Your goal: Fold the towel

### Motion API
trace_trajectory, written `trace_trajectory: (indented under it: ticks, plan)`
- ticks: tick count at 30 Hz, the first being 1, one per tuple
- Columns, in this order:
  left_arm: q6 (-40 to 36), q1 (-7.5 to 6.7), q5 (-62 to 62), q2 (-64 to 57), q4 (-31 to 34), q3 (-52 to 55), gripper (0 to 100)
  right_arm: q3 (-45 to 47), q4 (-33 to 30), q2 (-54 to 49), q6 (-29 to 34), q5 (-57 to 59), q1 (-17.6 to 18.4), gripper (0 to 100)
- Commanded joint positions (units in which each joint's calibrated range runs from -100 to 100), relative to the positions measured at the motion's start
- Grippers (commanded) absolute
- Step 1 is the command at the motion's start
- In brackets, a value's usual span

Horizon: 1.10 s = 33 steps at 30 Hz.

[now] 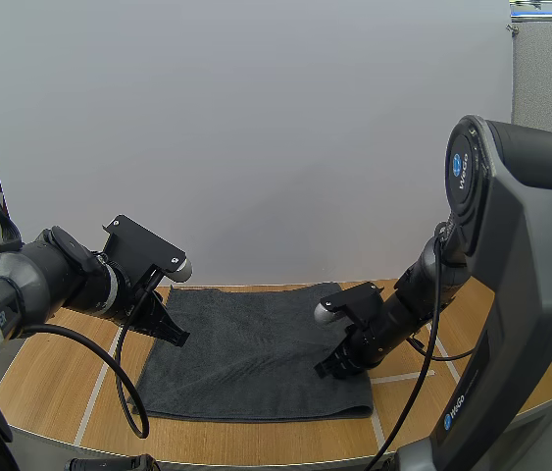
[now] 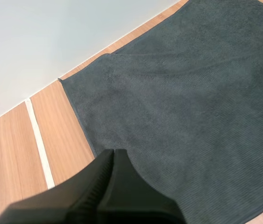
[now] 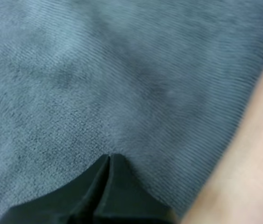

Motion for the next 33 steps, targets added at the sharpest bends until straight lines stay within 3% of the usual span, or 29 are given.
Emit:
trace_trajectory:
  ticks: [1,8,15,18,28,33]
  plan:
    - [-0.55,-0.08,-0.22,-0.49,-1.23,0.20,0,0.51,-7.24,1.22,-0.30,-6.35,-3.89,0]
    - [-0.55,-0.08,-0.22,-0.49,-1.23,0.20,0,0.51,-11.56,1.22,-1.46,-5.16,-8.33,0]
    - [-0.55,-0.08,-0.22,-0.49,-1.23,0.20,0,0.51,-11.71,1.22,-5.08,-2.19,-12.75,0]
    - [-0.55,-0.08,-0.22,-0.49,-1.23,0.20,0,0.51,-11.71,1.22,-5.49,0.01,-13.09,0]
    - [-0.55,-0.08,-0.22,-0.49,-1.23,0.20,0,-2.96,-0.99,-5.77,-8.06,22.71,-13.09,0]
    - [-0.55,-0.08,-0.22,-0.49,-1.23,0.20,0,-6.36,2.50,-14.49,-4.99,27.52,-13.09,0]
